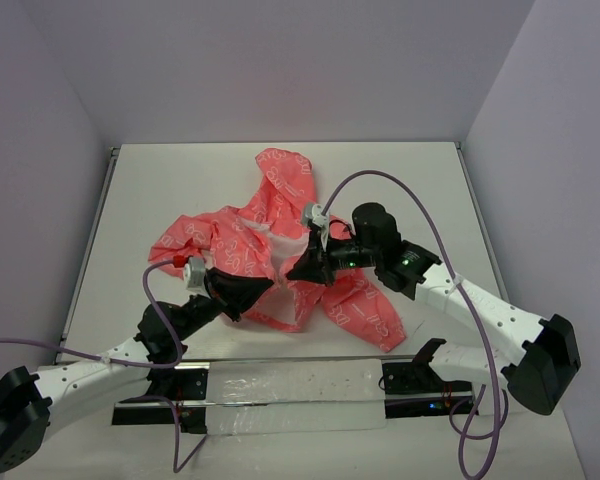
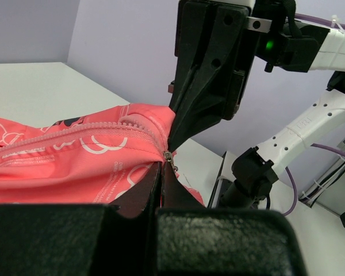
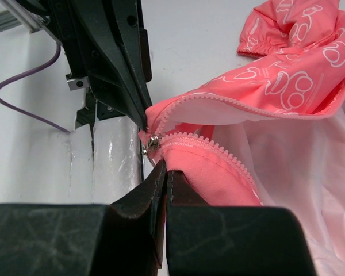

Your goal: Zip up the jacket

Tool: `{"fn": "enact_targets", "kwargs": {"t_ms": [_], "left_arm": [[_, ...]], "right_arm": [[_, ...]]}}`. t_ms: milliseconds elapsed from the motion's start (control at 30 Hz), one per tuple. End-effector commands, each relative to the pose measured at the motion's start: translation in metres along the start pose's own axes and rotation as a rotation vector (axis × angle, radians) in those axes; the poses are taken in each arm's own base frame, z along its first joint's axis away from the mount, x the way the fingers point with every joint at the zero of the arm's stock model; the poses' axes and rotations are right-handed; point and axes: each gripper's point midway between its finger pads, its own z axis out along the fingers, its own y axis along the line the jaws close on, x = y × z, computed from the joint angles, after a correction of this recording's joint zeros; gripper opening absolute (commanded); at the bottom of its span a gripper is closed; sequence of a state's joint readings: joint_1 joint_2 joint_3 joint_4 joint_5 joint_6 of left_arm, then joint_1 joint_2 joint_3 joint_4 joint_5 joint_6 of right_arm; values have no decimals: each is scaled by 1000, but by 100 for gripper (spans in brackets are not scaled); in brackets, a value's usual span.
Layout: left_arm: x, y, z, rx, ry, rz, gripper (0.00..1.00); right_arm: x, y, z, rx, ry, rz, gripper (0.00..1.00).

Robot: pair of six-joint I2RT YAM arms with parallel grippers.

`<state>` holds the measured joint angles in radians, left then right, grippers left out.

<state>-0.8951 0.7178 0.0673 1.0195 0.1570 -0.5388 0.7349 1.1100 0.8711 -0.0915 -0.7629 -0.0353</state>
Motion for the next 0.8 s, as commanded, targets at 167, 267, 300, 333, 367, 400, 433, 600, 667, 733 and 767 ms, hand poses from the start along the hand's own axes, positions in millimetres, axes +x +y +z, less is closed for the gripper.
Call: {"fn": "enact_targets", "kwargs": {"t_ms": [167,267,300,333,367,400,433,600,667,733,767], "left_arm": [[2,-19,0,101,18,-1,0],[5,-16,-1,87,26,-3,0],[5,-15,-1,82,27,-5,0],[6,-14,-2,79,30,-5,0],[8,-13,-2,74,36,-4,0],[10,-11,-3,65,43,-7,0],[11,-11,-3,64,44,-6,0],[14,-7,-3,46,59,-5,0],[15,-8,-2,51,66,-6,0],[16,-9,-2,57,71,-7,0],[16,-10,-1,60,75,-8,0]], "right_arm": [[-47,0,-4,12,-112,-111,0],[-51,1,-7,21,-124,-120,0],[-52,2,-8,21,-128,-123,0],[-54,3,-9,21,-132,-126,0],[-54,4,-10,22,-136,-126,0],[-54,5,-10,20,-135,-124,0],[-53,5,-10,20,-136,-120,0],[-54,6,-11,19,-148,-125,0],[-54,6,-11,20,-153,-126,0],[-53,6,-11,20,-152,-123,0],[-52,5,-10,20,-150,-120,0]]}}
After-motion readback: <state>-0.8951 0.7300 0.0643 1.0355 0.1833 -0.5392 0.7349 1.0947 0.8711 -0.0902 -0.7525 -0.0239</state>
